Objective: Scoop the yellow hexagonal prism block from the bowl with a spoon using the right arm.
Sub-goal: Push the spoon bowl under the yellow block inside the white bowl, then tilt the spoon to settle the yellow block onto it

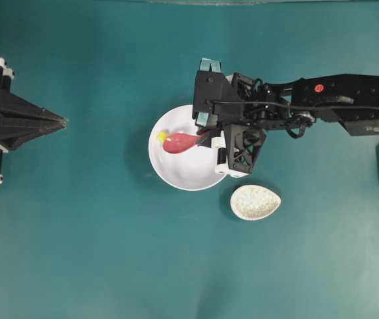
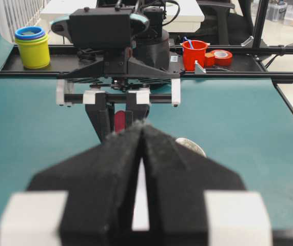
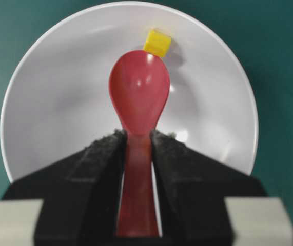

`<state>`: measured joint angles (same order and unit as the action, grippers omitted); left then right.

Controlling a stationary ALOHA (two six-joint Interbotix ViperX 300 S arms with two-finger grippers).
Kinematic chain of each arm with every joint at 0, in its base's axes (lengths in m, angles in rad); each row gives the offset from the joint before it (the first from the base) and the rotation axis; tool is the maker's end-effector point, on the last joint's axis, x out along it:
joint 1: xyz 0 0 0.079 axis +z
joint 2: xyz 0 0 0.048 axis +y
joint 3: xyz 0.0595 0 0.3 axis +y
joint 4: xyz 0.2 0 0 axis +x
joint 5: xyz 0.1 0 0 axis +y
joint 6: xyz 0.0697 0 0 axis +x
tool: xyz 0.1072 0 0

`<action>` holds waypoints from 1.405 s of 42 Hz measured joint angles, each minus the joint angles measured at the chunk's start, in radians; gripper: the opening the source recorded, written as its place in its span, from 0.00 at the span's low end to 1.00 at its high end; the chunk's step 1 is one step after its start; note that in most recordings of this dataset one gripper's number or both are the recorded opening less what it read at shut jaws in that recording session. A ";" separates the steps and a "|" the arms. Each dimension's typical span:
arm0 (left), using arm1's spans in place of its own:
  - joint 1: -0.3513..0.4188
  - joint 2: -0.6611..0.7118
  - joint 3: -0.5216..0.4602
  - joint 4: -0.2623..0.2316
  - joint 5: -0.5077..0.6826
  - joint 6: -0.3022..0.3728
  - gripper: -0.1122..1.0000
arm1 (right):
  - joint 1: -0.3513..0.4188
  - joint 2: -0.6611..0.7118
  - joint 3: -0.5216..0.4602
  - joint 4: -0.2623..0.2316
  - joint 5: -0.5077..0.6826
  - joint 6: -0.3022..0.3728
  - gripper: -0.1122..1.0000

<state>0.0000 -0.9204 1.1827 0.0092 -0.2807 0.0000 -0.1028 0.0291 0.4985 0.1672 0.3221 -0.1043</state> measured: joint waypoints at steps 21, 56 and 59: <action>0.002 0.000 0.000 0.000 0.000 0.000 0.10 | 0.002 0.000 -0.002 0.000 -0.005 0.000 0.31; 0.000 0.000 0.000 0.002 0.000 0.002 0.10 | -0.003 0.000 0.034 -0.002 -0.084 0.009 0.31; 0.002 0.000 0.000 0.000 0.002 0.002 0.10 | -0.003 0.000 0.043 -0.002 -0.095 0.009 0.31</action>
<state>0.0015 -0.9204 1.1827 0.0092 -0.2792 0.0015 -0.1058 0.0291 0.5415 0.1657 0.2270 -0.0951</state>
